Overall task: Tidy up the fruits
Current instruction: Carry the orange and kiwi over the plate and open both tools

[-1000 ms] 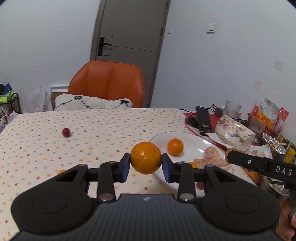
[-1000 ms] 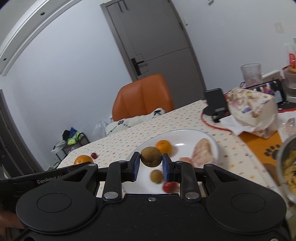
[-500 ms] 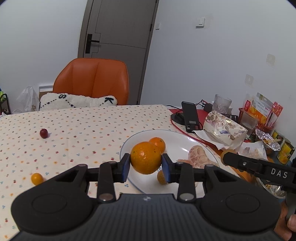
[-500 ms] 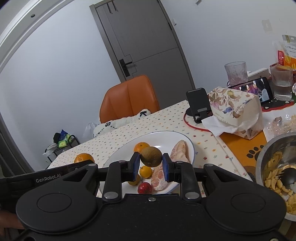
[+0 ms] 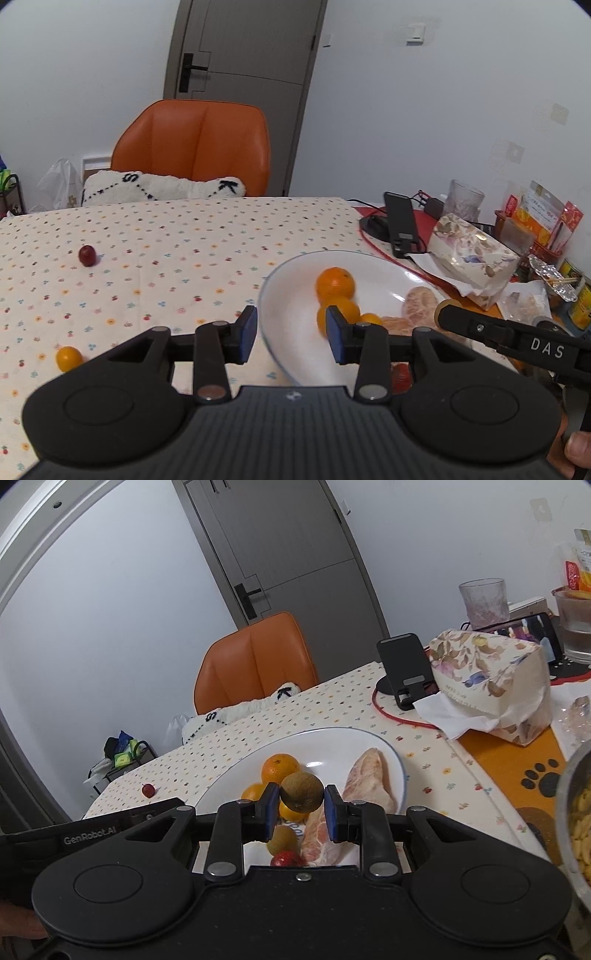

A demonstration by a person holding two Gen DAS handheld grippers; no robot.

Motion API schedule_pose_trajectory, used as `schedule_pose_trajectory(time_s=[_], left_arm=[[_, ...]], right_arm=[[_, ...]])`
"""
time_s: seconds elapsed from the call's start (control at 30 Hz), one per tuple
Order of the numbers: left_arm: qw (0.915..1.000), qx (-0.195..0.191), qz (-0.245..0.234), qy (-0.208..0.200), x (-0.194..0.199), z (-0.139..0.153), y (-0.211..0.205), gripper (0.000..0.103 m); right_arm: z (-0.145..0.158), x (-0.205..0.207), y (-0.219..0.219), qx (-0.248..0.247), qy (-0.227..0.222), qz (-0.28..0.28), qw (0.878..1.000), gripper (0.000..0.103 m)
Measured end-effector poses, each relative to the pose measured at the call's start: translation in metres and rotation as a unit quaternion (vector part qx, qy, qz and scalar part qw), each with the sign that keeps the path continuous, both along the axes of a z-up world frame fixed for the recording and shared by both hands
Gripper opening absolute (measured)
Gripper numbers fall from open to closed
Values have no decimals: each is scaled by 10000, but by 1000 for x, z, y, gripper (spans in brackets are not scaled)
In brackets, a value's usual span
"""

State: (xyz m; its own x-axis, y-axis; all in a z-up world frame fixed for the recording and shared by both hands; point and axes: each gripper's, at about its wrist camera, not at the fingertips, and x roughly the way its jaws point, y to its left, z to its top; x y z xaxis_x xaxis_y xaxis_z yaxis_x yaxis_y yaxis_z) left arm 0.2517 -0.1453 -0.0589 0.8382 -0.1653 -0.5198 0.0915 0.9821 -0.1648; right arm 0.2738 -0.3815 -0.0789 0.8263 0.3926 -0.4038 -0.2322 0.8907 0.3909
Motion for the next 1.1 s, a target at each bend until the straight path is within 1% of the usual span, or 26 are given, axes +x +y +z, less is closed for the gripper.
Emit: schedule_pose_trajectory(time_s=[0.1,0.23,0.3,0.33,0.4,0.43,0.5,0.57,0.7,0.77,0.97,1.1], left_arm=[[10000,13,87,6,1,0,9,43],[9998,15,208,35,1,0,20,46],[9996,16,266,42,1,1,25,49],[9996,14,292,39,0,1,27,51],[9994,22,345,18,-2,3,31,57],[9993,37,367,6,-3,4,33,58],[9992,58,407,-2,-5,5,36,65],[9990,60,449,6,-7,6,38,70],[9986,67,517,36,-14,7,44,77],[9985,66,537,43,-18,7,48,77],[9978,92,654,70,-31,8,63,78],[9968,137,777,119,-40,6,78,82]], right_arm=[[-1,6,5,24,14,19,10000,24],[0,11,10,55,-10,2,10000,25],[2,13,11,82,-58,-30,9999,26],[3,13,11,119,-91,-51,9999,31],[4,13,11,142,-101,-72,9998,33],[4,12,12,136,-93,-44,9999,37],[5,8,15,91,-102,-25,9999,41],[5,3,17,87,-92,-11,9999,47],[7,-4,22,72,-74,35,9999,56],[8,-8,26,62,-71,64,9999,61],[12,-18,38,60,-82,144,9998,63],[16,-23,50,12,-114,242,9996,67]])
